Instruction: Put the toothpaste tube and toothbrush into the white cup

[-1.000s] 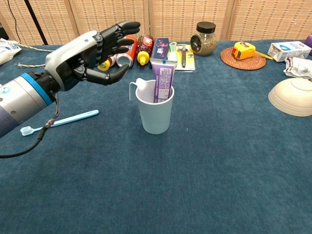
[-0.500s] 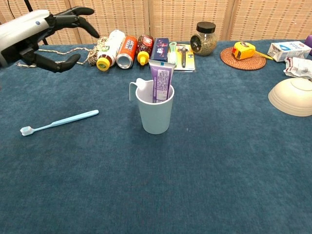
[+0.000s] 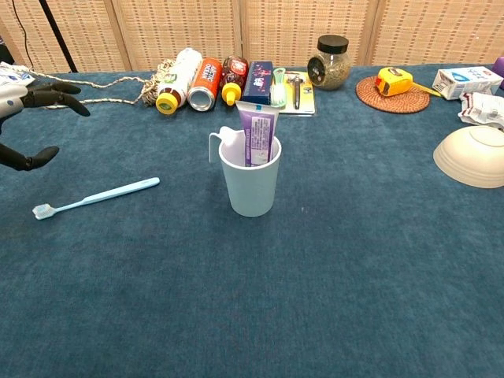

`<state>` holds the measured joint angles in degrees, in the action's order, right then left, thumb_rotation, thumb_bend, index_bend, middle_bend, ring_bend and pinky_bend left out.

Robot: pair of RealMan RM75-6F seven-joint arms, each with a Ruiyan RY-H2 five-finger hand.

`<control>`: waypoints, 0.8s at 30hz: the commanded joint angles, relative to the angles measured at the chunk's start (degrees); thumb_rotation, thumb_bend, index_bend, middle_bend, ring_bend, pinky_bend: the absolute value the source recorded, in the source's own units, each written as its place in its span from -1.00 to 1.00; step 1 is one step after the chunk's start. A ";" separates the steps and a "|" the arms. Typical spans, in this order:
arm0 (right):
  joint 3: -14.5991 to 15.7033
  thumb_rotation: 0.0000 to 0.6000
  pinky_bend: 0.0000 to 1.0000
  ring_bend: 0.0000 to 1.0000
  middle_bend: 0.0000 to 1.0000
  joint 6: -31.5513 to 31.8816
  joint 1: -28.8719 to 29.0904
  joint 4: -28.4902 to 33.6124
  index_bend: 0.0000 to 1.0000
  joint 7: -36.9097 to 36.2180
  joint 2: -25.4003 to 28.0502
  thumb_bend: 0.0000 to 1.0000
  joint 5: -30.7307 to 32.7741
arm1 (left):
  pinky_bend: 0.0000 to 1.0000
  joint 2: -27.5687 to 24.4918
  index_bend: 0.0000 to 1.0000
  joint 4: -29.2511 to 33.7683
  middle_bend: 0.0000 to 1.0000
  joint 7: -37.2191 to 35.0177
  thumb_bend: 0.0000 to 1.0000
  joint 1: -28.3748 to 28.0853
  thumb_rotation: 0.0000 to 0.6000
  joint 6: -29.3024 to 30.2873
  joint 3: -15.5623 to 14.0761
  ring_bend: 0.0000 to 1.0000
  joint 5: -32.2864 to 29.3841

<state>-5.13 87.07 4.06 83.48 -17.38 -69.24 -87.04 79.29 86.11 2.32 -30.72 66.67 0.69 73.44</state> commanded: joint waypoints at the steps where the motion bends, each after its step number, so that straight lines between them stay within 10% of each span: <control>1: 0.02 1.00 -0.94 -1.00 -1.00 -0.06 0.02 -0.07 -1.00 -0.29 0.00 -0.39 0.02 | -1.00 3.31 -0.62 0.03 -1.00 3.80 -0.04 1.37 1.00 -1.59 0.85 -1.00 -4.39; 8: 0.06 1.00 -0.94 -1.00 -1.00 -0.30 0.11 -0.28 -1.00 -0.75 0.01 -0.39 0.12 | -1.00 8.24 -0.99 -3.24 -1.00 6.27 -0.04 1.99 1.00 -1.42 2.15 -1.00 -6.69; 24: 0.03 1.00 -0.94 -1.00 -1.00 -0.68 0.20 -0.67 -1.00 -1.16 -0.02 -0.39 0.53 | -1.00 14.49 -1.00 -9.20 -1.00 6.73 -0.08 2.48 1.00 -2.77 3.04 -1.00 -6.56</control>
<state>-5.11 86.39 4.27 82.80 -18.53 -69.26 -86.51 93.60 77.10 8.91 -28.27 63.94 3.64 66.83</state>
